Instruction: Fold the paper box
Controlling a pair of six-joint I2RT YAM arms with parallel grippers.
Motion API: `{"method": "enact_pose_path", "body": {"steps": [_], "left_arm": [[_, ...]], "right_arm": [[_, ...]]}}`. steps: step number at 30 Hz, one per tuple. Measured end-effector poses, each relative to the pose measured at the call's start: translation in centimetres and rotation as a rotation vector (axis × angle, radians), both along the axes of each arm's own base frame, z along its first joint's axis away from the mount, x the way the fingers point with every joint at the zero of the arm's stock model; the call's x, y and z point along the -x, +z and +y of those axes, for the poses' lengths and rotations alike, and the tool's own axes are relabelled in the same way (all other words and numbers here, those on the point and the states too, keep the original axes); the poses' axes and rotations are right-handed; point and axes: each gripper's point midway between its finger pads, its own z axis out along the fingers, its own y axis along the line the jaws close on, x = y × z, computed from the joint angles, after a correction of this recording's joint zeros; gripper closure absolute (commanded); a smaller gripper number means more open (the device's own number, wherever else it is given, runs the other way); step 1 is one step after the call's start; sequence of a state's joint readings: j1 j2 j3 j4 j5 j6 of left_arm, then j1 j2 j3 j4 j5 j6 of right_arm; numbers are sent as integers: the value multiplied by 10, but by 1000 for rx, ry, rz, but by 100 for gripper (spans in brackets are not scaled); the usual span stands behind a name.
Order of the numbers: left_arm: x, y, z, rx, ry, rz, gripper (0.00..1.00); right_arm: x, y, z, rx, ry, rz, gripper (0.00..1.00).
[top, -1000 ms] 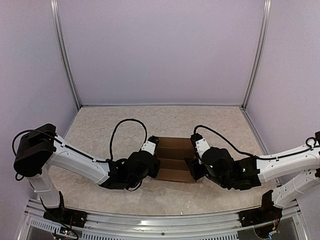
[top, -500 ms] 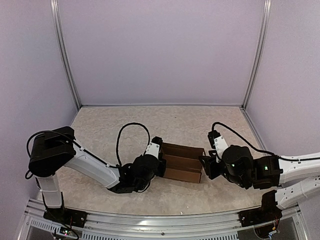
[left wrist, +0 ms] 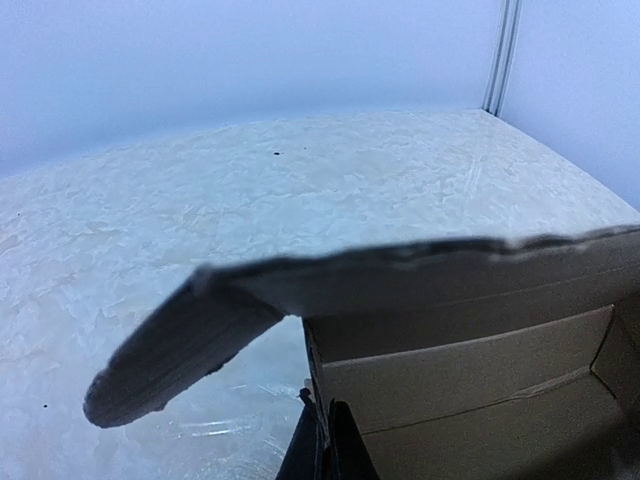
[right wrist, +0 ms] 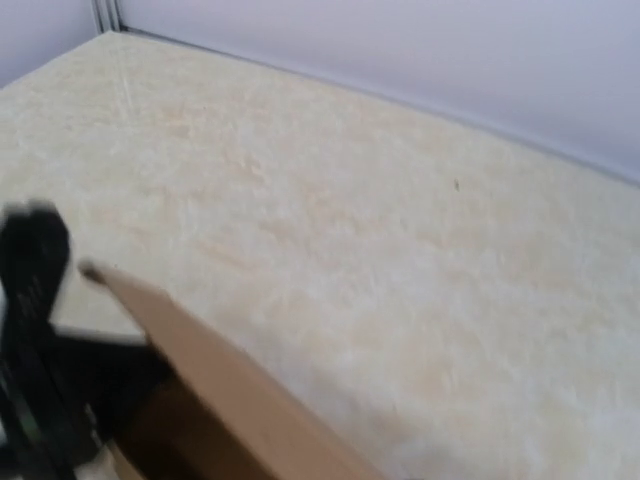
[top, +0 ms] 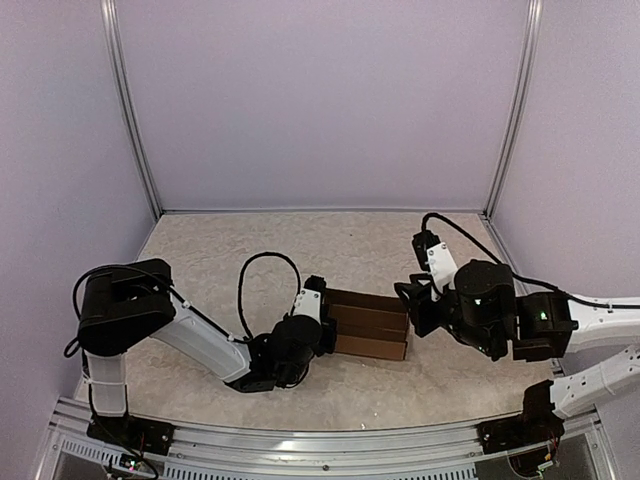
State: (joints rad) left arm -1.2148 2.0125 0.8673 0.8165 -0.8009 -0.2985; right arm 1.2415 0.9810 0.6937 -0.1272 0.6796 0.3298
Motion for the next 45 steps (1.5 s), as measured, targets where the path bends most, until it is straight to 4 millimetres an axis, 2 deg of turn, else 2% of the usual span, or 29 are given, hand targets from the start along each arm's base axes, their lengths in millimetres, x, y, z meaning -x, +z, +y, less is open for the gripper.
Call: {"method": "enact_pose_path", "body": {"steps": [3, 5, 6, 11, 18, 23, 28, 29, 31, 36, 41, 45], "left_arm": [[0, -2, -2, 14, 10, -11, 100], [1, -4, -4, 17, 13, -16, 100], [2, -5, -4, 18, 17, -19, 100], [4, -9, -8, 21, 35, -36, 100], [6, -16, -10, 30, 75, -59, 100], [7, -18, -10, 51, 80, -67, 100], [6, -18, -12, 55, 80, -68, 100], [6, -18, -13, 54, 81, -68, 96], [6, -18, -14, 54, 82, -67, 82], [6, -21, -13, 50, 86, -62, 65], [7, -22, -10, 67, 82, -58, 48], [11, -24, -7, 77, 60, -51, 32]], "right_arm": [[-9, 19, 18, 13, -3, -21, 86], [-16, 25, 28, 28, -6, -28, 97], [-21, 26, 33, 36, -10, -26, 100], [-47, 13, 47, 90, -33, -3, 100], [-75, -32, 56, 145, -43, 79, 100], [-82, -59, 64, 159, -37, 127, 100], [-84, -74, 71, 150, -38, 154, 100], [-85, -75, 72, 143, -40, 156, 100], [-85, -77, 75, 130, -40, 162, 100], [-85, -89, 76, 105, -46, 182, 100], [-81, -115, 70, 112, -60, 221, 100], [-80, -121, 70, 90, -67, 229, 100]]}}
